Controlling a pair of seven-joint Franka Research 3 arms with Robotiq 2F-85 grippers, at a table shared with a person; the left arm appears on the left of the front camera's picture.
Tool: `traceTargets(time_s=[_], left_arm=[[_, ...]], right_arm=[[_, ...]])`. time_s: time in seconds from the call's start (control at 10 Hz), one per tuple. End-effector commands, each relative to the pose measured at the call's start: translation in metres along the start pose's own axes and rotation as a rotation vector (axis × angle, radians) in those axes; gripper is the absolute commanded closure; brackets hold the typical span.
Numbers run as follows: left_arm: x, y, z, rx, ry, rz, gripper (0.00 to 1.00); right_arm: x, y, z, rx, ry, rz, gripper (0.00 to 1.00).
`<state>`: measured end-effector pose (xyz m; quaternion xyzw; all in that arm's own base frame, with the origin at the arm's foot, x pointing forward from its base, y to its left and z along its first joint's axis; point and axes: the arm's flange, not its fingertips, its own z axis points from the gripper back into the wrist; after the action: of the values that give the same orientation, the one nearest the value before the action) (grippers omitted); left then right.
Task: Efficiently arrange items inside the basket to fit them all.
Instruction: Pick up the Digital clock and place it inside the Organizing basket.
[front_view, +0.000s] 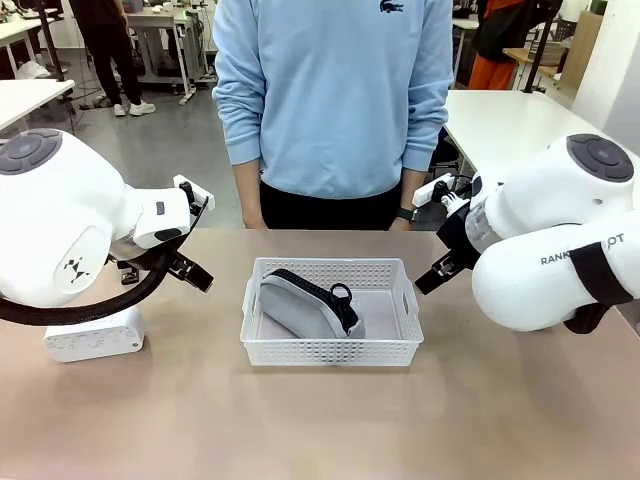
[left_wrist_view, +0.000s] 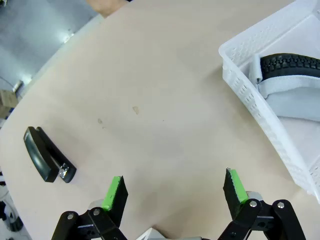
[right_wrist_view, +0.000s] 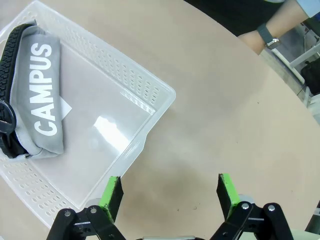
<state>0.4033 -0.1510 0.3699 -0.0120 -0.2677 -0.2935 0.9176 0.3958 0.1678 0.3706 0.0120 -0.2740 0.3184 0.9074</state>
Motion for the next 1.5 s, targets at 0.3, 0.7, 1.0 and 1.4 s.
traceTargets(time_s=[0.3,0.7,1.0,1.4], left_arm=[[0.0,0.0,0.0,0.0,0.0,-0.001,0.0],[0.0,0.0,0.0,0.0,0.0,-0.001,0.0],[-0.011,-0.001,0.018,-0.172,0.025,-0.083,0.0],[-0.052,0.01,0.091,-0.305,-0.085,-0.171,0.0]], right_arm=[[0.0,0.0,0.0,0.0,0.0,-0.001,0.0],[0.0,0.0,0.0,0.0,0.0,-0.001,0.0],[-0.006,-0.002,0.009,0.121,0.031,0.03,0.0],[-0.039,-0.038,0.096,0.259,-0.061,0.055,0.0]])
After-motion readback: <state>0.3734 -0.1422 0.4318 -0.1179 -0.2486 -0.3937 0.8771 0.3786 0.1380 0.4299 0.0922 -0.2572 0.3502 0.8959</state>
